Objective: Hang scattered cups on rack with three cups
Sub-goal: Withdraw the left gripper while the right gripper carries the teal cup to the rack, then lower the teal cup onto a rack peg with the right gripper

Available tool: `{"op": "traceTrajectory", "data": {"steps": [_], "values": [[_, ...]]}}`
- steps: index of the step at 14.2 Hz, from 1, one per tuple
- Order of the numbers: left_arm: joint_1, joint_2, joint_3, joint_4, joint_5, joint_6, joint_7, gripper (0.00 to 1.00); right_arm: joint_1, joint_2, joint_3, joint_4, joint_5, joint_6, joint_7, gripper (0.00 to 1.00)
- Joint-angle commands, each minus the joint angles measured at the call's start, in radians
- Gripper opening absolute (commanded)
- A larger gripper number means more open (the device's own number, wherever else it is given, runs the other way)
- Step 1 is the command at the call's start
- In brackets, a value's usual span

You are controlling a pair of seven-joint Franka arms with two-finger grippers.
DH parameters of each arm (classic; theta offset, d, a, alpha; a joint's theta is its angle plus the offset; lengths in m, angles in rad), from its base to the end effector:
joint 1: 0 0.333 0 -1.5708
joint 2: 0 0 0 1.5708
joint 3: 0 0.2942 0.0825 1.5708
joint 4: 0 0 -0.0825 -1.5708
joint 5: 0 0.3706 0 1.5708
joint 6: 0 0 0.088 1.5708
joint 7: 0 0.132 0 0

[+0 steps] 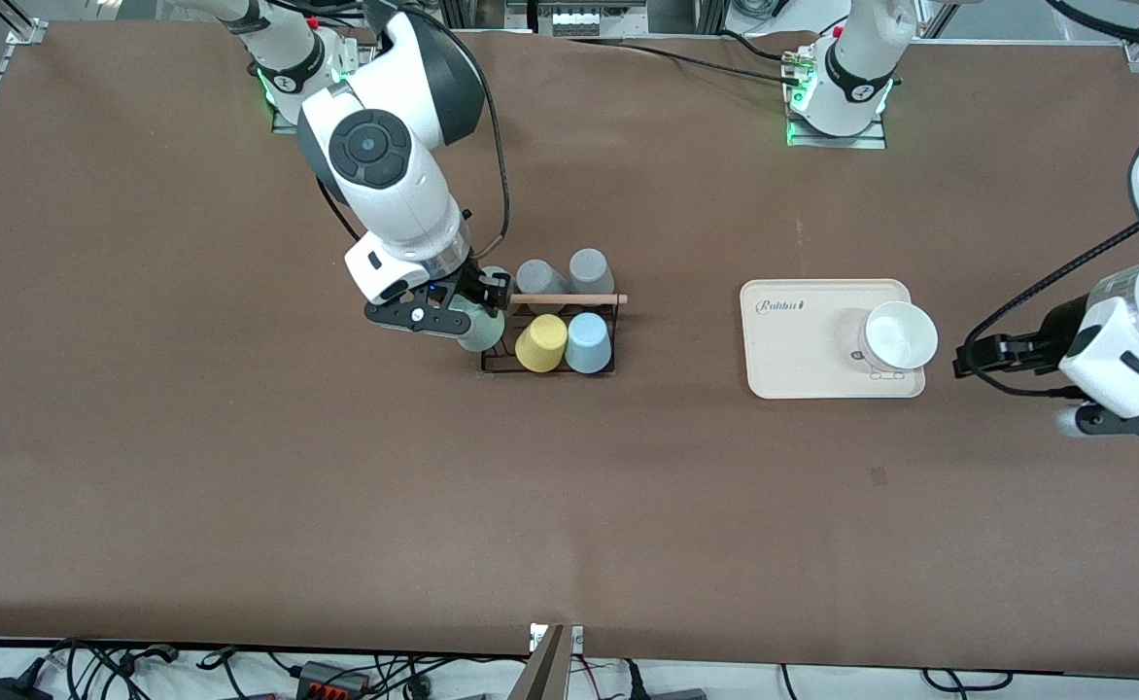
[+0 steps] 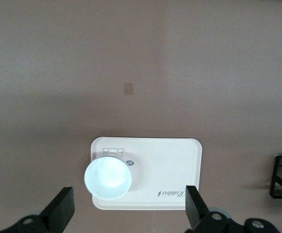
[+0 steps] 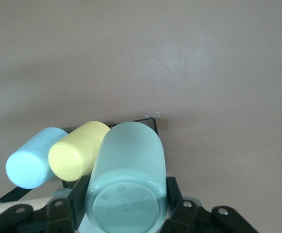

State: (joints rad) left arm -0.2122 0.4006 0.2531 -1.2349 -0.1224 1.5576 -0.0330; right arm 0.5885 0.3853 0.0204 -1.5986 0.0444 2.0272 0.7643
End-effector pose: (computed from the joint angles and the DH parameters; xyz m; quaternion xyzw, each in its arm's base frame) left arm 0.6421 -0.0186 0.4976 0.9989 0.0301 -0.0331 0.0121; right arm 0.5345 0.3755 0.3735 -0.9956 0.0877 -0.0016 0.0323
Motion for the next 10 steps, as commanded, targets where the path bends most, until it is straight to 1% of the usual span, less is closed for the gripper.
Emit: {"op": "traceTrajectory", "data": {"steps": [1,2,3,4,5,6,7,8,10], "values": [[0.22,-0.147,-0.266,-0.153,0.111,0.045,0.01,1.0,0.03,0.017,-0.013,0.026,-0.018,-0.01,0.017,0.28],[0.273,-0.163,-0.332,-0.164,0.15,0.045,0.004,1.0,0.031,0.023,-0.013,0.026,-0.018,-0.008,0.018,0.28],[0.277,-0.177,-0.34,-0.169,0.162,0.041,0.001,1.0,0.033,0.026,-0.013,0.026,-0.018,-0.008,0.018,0.28],[0.275,-0.186,-0.334,-0.17,0.162,0.041,0.001,1.0,0.033,0.03,-0.013,0.026,-0.018,-0.001,0.018,0.28],[0.264,-0.193,-0.322,-0.178,0.161,0.042,0.001,1.0,0.039,0.04,-0.013,0.026,-0.018,0.001,0.02,0.28],[0.231,-0.198,-0.29,-0.184,0.158,0.044,0.001,1.0,0.043,0.043,-0.013,0.025,-0.02,0.001,0.02,0.28],[0.179,-0.206,-0.229,-0.189,0.153,0.045,0.001,1.0,0.044,0.053,-0.013,0.025,-0.021,0.001,0.02,0.28],[0.162,-0.21,-0.21,-0.196,0.152,0.05,0.001,1.0,0.045,0.061,-0.013,0.025,-0.029,0.002,0.02,0.28],[0.162,-0.256,-0.212,-0.272,0.152,0.094,-0.001,1.0,0.044,0.072,-0.013,0.025,-0.049,0.002,0.02,0.28]]}}
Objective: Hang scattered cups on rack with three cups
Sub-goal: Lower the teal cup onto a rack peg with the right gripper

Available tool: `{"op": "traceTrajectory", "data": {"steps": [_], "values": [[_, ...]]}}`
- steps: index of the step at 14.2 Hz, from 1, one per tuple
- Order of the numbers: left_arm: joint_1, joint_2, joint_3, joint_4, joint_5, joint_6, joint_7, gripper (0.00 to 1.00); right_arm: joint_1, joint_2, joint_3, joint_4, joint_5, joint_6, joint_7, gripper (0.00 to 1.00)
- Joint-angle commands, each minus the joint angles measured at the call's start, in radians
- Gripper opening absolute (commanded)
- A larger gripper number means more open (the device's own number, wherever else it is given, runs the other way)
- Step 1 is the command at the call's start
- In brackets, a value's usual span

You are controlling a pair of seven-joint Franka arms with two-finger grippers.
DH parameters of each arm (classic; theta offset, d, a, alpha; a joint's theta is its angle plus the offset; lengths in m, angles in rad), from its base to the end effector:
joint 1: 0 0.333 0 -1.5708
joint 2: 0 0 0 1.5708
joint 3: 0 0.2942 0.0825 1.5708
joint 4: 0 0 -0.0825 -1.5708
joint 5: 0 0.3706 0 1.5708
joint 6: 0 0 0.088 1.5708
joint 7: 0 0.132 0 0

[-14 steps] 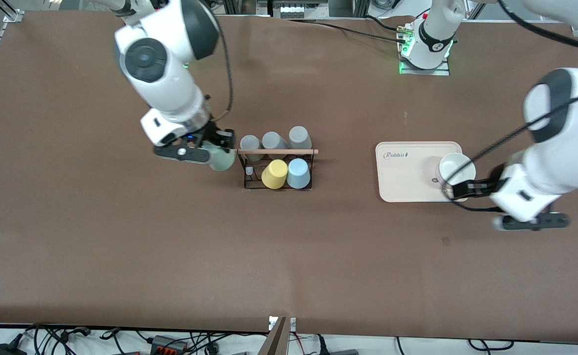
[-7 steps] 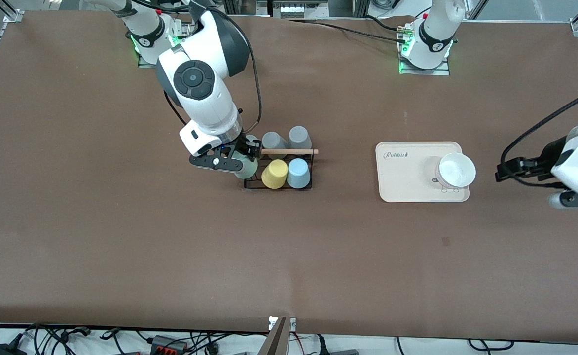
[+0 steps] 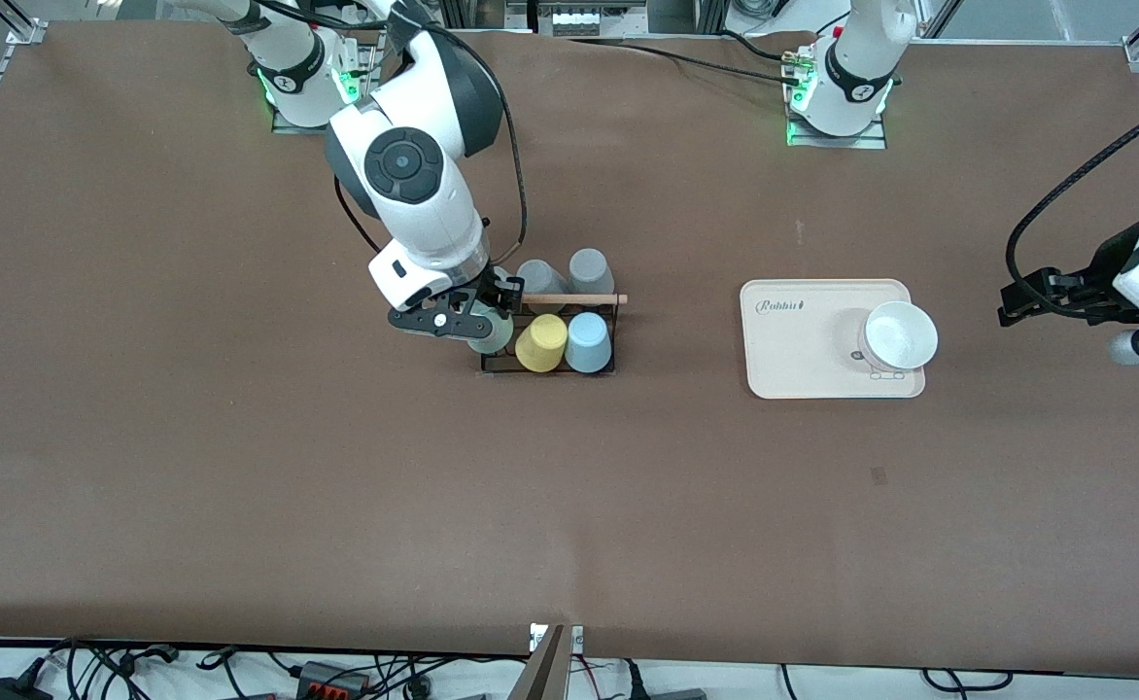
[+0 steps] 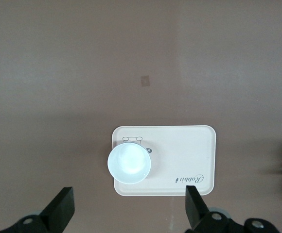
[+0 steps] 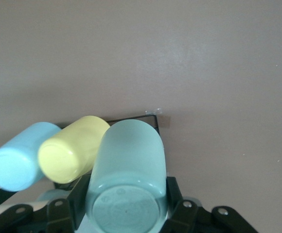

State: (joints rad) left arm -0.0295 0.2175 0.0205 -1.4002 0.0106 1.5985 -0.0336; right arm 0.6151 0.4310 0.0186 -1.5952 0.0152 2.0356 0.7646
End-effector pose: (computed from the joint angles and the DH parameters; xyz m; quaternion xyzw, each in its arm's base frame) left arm 0.6035 -0.0052 0.5339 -0.9999 -0.0119 0.0094 0.0077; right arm 0.5288 0.3886 0.3458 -0.9975 0.0696 0.0033 0.0112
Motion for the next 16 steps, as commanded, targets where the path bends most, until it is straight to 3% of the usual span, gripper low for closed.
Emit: {"op": "traceTrajectory", "data": {"steps": [1,5,10,16], "values": [[-0.021,-0.087,0.019,-0.137,0.019,0.072,0.0,1.0,0.017,0.029,-0.011,0.021,-0.02,-0.002,0.019,0.28],[-0.023,-0.116,0.018,-0.178,0.019,0.083,-0.002,1.0,0.018,0.04,-0.011,0.021,-0.021,0.011,0.019,0.29],[-0.021,-0.156,0.018,-0.256,0.019,0.104,-0.017,1.0,0.028,0.06,-0.011,0.021,-0.018,0.026,0.033,0.4],[-0.023,-0.159,0.021,-0.212,-0.015,0.094,-0.038,1.0,0.051,0.087,-0.011,0.021,-0.023,0.052,0.059,0.42]]}}
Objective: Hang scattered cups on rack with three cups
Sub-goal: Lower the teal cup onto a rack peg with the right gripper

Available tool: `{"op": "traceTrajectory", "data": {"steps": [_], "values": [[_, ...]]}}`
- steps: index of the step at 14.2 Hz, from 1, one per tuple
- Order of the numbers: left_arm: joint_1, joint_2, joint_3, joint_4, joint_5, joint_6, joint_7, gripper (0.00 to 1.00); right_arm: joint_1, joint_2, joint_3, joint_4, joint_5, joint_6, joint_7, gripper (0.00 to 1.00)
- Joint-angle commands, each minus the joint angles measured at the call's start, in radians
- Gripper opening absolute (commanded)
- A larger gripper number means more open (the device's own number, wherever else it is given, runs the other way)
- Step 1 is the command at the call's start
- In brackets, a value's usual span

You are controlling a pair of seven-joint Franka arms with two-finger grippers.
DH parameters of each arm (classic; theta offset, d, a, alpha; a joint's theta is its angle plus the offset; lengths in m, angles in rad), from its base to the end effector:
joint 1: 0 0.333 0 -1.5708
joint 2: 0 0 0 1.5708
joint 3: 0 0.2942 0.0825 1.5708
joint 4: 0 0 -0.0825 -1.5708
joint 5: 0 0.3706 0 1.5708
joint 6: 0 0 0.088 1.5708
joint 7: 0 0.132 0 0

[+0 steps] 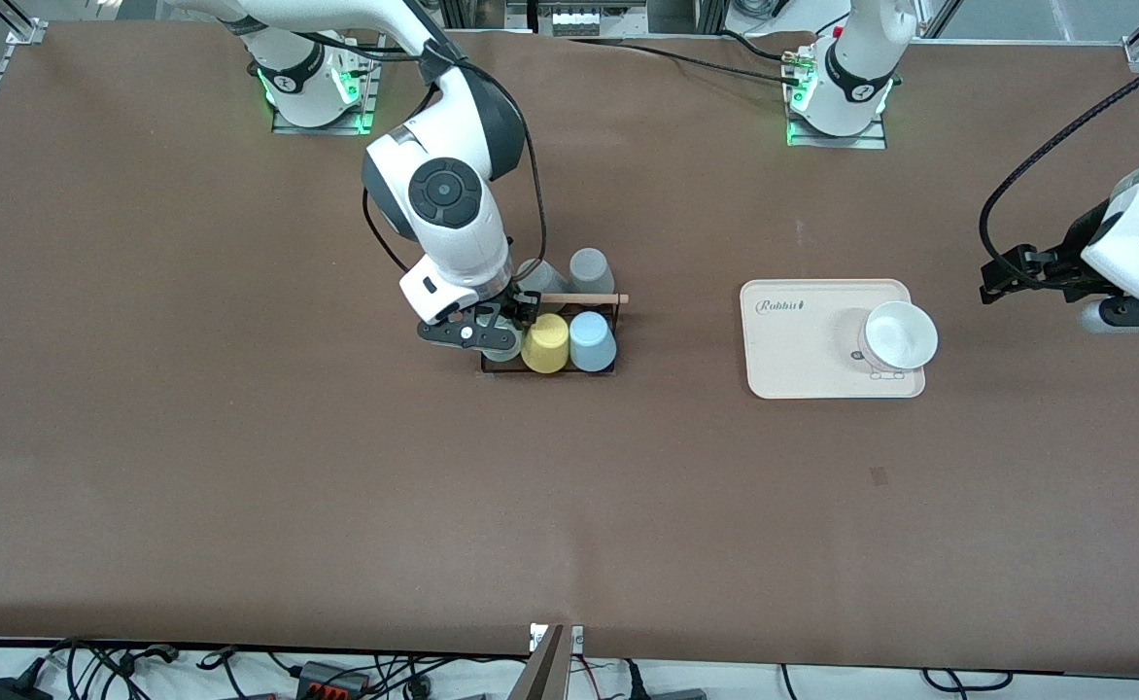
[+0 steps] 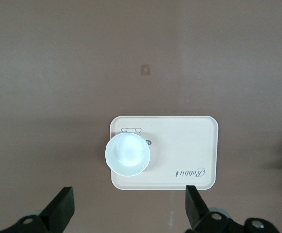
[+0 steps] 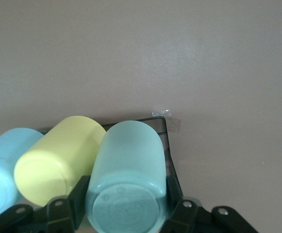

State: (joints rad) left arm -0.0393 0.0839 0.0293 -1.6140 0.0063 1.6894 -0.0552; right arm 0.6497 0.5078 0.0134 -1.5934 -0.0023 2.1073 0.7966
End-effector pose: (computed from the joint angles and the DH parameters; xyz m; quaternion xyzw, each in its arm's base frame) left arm 0.5718 -0.0055 0.5214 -0.9997 -0.0222 0.0041 0.0045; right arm 0.5250 0.4087 0.3022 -0.9977 0.0670 -0.0008 0.0037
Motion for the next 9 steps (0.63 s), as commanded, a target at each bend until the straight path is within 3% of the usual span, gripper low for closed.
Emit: {"op": "traceTrajectory", "data": {"steps": [1,9], "values": [[-0.011,-0.026,0.012,0.003,-0.009,0.003,-0.005,1.0,0.016,0.012,-0.007,0.018,-0.007,-0.02,0.026,0.42],[-0.017,-0.032,0.003,0.008,-0.009,-0.052,0.0,1.0,0.007,0.028,-0.012,0.01,-0.024,-0.021,0.024,0.42]]}}
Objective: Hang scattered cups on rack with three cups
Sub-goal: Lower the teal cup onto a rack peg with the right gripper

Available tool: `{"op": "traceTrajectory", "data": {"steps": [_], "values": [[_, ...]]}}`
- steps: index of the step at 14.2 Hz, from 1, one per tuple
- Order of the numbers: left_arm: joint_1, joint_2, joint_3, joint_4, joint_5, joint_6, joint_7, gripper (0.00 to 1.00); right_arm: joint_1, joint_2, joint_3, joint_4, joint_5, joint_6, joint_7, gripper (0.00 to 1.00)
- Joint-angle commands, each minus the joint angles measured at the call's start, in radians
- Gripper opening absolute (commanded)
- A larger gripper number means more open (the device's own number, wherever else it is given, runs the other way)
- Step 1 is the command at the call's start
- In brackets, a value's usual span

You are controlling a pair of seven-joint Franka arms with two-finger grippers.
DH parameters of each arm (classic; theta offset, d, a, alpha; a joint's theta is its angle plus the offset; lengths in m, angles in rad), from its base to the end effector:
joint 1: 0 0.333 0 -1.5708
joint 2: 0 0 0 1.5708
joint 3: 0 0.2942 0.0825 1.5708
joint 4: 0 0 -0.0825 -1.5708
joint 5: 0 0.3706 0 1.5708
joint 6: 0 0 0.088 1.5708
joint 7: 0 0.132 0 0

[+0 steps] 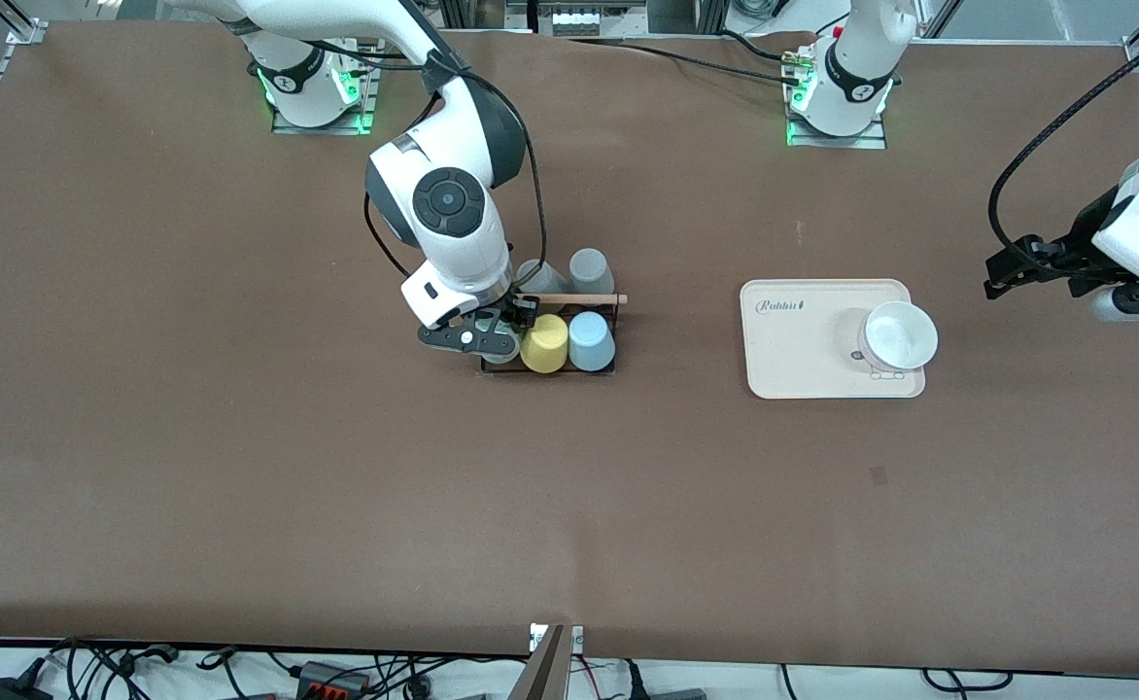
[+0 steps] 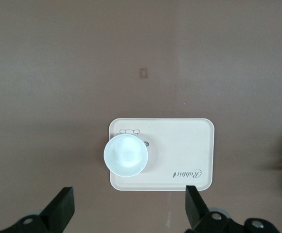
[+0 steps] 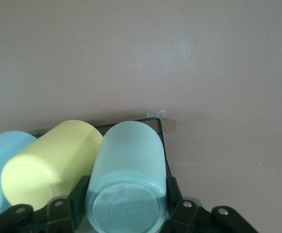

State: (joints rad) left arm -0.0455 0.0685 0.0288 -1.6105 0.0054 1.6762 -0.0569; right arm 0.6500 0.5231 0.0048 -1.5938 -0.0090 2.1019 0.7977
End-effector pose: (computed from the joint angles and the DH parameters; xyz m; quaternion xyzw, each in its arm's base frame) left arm 0.5673 -0.0092 0.5306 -0.9998 -0.0198 0.0012 0.0037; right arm 0.5272 0.4036 0.2914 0.9976 -0.0694 -0.0038 0.0070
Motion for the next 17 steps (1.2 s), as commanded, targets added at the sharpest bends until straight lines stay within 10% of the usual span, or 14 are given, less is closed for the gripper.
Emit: {"op": "traceTrajectory", "data": {"steps": [1,5,7,17], "values": [[-0.008,-0.016,0.002,0.004,-0.007,-0.035,0.002,1.0,0.008,0.012,-0.003,0.011,-0.017,-0.014,0.023,0.42],[-0.005,-0.032,0.002,-0.017,-0.012,0.043,0.0,1.0,0.007,0.015,-0.003,0.011,-0.026,-0.014,0.024,0.6],[-0.007,-0.032,0.0,-0.02,-0.012,0.048,0.0,1.0,0.007,0.015,-0.003,0.011,-0.026,-0.014,0.026,1.0],[0.004,-0.027,0.005,-0.019,-0.015,0.042,-0.014,1.0,-0.073,-0.118,-0.006,0.035,-0.013,-0.1,-0.002,1.0]]}}
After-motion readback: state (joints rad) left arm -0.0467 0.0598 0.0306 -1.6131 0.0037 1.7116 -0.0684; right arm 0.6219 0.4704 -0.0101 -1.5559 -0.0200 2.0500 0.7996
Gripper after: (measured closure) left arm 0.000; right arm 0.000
